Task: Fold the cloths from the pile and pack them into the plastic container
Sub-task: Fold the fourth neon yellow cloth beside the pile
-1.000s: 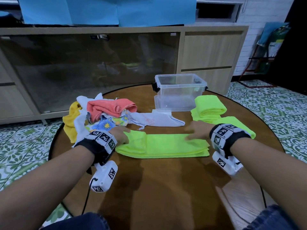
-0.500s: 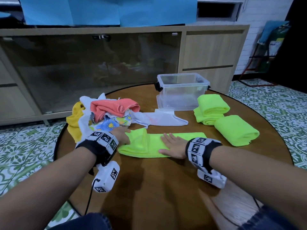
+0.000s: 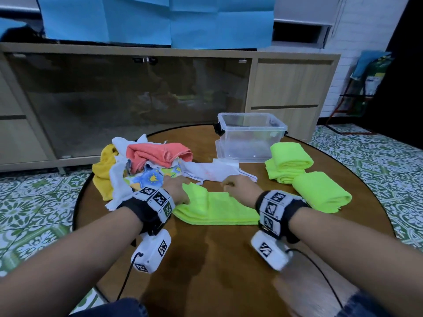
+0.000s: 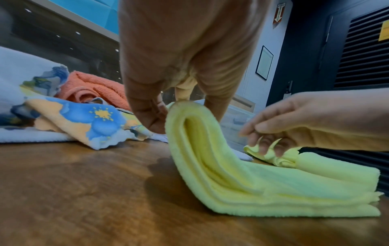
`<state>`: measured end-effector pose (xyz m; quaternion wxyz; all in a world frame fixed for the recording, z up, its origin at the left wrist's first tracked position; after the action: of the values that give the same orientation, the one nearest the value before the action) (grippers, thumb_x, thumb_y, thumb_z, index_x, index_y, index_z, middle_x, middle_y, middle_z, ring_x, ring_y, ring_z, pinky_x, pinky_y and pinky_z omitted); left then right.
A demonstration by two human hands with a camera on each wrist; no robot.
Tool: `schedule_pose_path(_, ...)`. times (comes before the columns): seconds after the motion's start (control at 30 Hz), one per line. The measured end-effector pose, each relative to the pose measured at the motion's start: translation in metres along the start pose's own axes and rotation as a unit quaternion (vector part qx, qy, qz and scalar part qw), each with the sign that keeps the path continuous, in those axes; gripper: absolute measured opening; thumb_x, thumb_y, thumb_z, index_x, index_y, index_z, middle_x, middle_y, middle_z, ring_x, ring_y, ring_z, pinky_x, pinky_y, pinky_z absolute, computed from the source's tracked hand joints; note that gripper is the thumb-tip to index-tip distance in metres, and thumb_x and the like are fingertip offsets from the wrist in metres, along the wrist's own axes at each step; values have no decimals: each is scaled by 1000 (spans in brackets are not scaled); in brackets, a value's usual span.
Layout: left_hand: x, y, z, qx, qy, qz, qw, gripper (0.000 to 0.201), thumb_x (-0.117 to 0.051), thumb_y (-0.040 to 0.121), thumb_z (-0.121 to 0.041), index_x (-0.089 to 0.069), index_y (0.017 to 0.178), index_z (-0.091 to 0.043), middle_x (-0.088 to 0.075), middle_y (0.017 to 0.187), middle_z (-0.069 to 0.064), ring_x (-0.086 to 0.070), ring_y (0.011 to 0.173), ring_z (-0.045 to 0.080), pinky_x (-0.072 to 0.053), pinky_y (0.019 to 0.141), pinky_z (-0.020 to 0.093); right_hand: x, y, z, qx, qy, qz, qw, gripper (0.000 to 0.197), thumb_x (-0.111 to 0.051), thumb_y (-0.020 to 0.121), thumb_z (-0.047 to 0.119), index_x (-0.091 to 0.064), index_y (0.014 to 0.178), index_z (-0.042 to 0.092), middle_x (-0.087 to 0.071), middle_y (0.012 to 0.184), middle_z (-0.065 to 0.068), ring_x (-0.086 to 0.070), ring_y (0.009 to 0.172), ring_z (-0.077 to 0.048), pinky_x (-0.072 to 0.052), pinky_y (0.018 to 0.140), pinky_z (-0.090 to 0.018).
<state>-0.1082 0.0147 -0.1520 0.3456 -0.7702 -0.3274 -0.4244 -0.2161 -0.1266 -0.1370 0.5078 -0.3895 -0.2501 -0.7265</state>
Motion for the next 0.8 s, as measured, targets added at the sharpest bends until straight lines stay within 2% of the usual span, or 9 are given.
schedule_pose_path(0.1,1,0,-2,-17,-40,-5,999,66,-71,81,-17,-40,138,-25,-23,140,16,-48,117,37,-46,91,34,-24,14,12,-48,137,65,987,28,-39,96,-1,-59,112,-9,-60,93,-13,-55,66,-14,-49,64,-21)
schedule_pose_path(0.27,0,7,-5,-35,-258,-25,965,64,-71,80,-14,-39,136,-18,-53,119,15,-58,99,28,-52,77,34,-37,12,10,-83,223,107,965,29,-39,95,-4,-57,118,-7,-62,93,-15,-53,64,-14,-45,59,-21)
schedule_pose_path(0.33,-6,5,-14,-28,-417,21,908,38,-58,89,-5,-41,123,-11,-55,96,12,-57,75,21,-52,59,29,-38,10,11,-103,294,108,944,22,-39,98,6,-60,104,1,-55,75,-7,-49,62,-17,-41,58,-24)
schedule_pose_path(0.4,-8,1,-21,-36,-475,59,877,14,-43,94,5,-44,95,-9,-47,79,9,-52,65,15,-52,49,23,-38,9,11,-125,355,100,921,31,-34,101,30,-57,97,9,-54,78,-6,-50,67,-18,-41,61,-27)
schedule_pose_path(0.5,-9,-4,-26,-95,-370,52,923,20,-42,92,10,-54,92,-6,-50,80,5,-49,65,11,-47,48,11,-43,8,14,-128,418,167,884,59,-18,97,56,-55,112,13,-60,101,-7,-55,87,-18,-46,71,-28)
schedule_pose_path(0.57,-10,-6,-30,-145,-281,43,948,33,-47,90,8,-56,118,-6,-61,98,7,-53,74,12,-44,54,5,-43,4,16,-117,423,192,878,61,-24,97,56,-52,127,11,-57,113,-9,-54,94,-19,-47,75,-27)
schedule_pose_path(0.63,-15,-8,-33,-167,-250,53,952,45,-55,88,-1,-48,132,-4,-60,120,15,-57,97,17,-49,75,13,-43,2,17,-117,454,188,863,55,-30,98,50,-50,130,11,-57,116,-9,-56,93,-18,-48,76,-28)
schedule_pose_path(0.7,-21,-13,-38,-176,-221,67,957,67,-55,79,-26,-38,140,-3,-50,135,17,-50,118,23,-43,100,32,-44,0,17,-124,497,183,839,44,-30,100,45,-51,121,13,-60,108,-6,-59,90,-17,-50,76,-29)
schedule_pose_path(0.8,-36,-15,-46,-182,-116,89,972,77,-45,86,-38,-15,149,-7,-22,153,13,-21,141,25,-22,115,38,-48,-1,11,-139,536,189,811,40,-25,103,33,-49,126,11,-62,104,-5,-62,88,-18,-53,74,-31)
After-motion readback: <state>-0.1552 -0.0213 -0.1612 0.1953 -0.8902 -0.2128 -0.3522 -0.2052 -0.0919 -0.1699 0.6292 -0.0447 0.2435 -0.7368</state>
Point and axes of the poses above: each hand's wrist, its own y-axis towards the middle knuckle, its own x-axis out of the back of the hand, z = x × y, the point moved 6 cm from there along y, towards the middle knuckle
